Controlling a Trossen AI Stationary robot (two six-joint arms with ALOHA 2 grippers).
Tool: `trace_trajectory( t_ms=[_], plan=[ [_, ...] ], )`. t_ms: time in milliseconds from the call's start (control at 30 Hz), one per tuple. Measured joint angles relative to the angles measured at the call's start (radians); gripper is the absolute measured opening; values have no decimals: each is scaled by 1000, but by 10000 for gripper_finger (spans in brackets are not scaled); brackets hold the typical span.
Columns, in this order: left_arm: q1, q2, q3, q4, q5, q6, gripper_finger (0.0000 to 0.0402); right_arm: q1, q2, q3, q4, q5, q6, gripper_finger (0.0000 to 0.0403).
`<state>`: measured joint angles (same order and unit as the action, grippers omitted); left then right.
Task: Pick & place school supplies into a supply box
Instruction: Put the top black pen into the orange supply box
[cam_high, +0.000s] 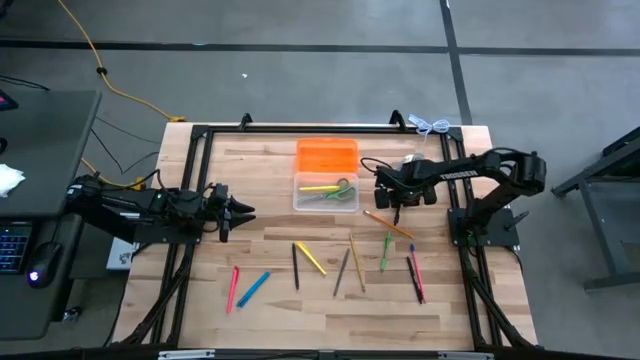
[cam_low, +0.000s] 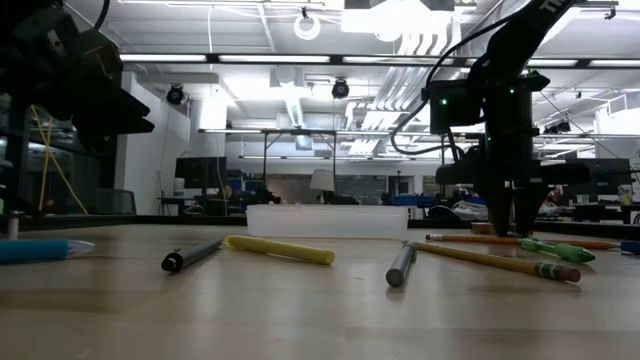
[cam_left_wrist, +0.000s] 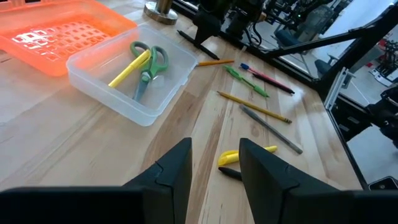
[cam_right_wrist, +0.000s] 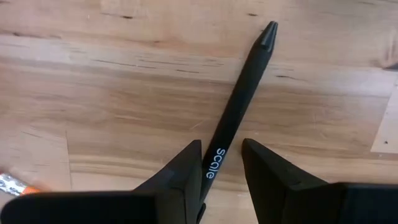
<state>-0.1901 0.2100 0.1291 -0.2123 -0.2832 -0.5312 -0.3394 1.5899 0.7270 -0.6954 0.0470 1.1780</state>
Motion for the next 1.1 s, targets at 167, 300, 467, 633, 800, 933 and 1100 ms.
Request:
trace_trajectory(
  t_ms=[167, 300, 467, 633, 800, 933, 1100],
  plan=[
    [0, 0, 0, 0, 0, -1, 161, 0, 12, 1, -2, 12, -7, 98],
    [0, 0, 0, 0, 0, -1, 161, 0, 14, 2, -3, 21, -7, 98],
    [0, 0, 0, 0, -11, -1, 161, 0, 15, 1, -6, 33, -7, 79],
    [0, 0, 0, 0, -21, 0, 161, 0, 16, 0, -10, 48, -9, 36],
    [0, 0, 0, 0, -23, 0, 161, 0, 16, -1, -6, 58, -24, 7],
    [0, 0, 0, 0, -24, -1, 161, 0, 16, -1, -4, 65, -31, 14],
    [0, 0, 0, 0, -24, -1, 161, 0, -6, -4, 4, 68, -59, 6]
  ],
)
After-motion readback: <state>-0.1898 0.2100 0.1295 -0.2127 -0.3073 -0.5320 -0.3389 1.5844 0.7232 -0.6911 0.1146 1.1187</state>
